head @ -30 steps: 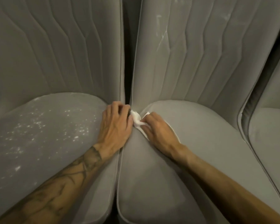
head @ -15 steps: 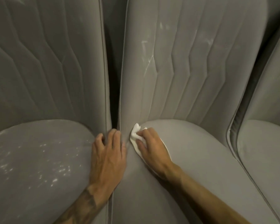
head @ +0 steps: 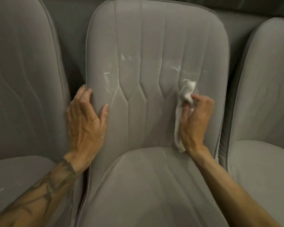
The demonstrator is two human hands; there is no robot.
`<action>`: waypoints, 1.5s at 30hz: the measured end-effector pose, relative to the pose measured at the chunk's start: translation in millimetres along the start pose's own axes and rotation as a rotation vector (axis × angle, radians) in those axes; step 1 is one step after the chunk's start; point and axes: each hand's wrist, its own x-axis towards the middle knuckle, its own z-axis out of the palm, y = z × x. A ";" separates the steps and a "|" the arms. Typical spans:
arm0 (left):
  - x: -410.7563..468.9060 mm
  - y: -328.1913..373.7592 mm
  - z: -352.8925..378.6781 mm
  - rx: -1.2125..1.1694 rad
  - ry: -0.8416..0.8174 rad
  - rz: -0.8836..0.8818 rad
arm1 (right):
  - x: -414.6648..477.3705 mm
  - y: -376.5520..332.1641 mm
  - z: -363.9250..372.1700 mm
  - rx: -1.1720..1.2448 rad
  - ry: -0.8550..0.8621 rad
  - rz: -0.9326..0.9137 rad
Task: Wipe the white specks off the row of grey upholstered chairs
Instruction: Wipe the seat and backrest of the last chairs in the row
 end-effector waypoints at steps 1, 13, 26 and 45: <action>6.4 1.2 4.1 -0.036 0.019 -0.010 | 15.7 7.7 -5.1 -0.014 0.065 -0.007; 8.8 -1.2 23.8 -0.154 0.128 0.018 | 153.2 -6.8 9.4 -0.206 0.146 -0.308; 4.8 -5.0 28.5 -0.146 0.140 0.031 | 188.9 -4.2 13.4 -0.303 0.060 -0.505; 2.6 -4.6 26.8 -0.154 0.141 0.039 | 139.1 13.0 -4.4 -0.279 0.006 -0.489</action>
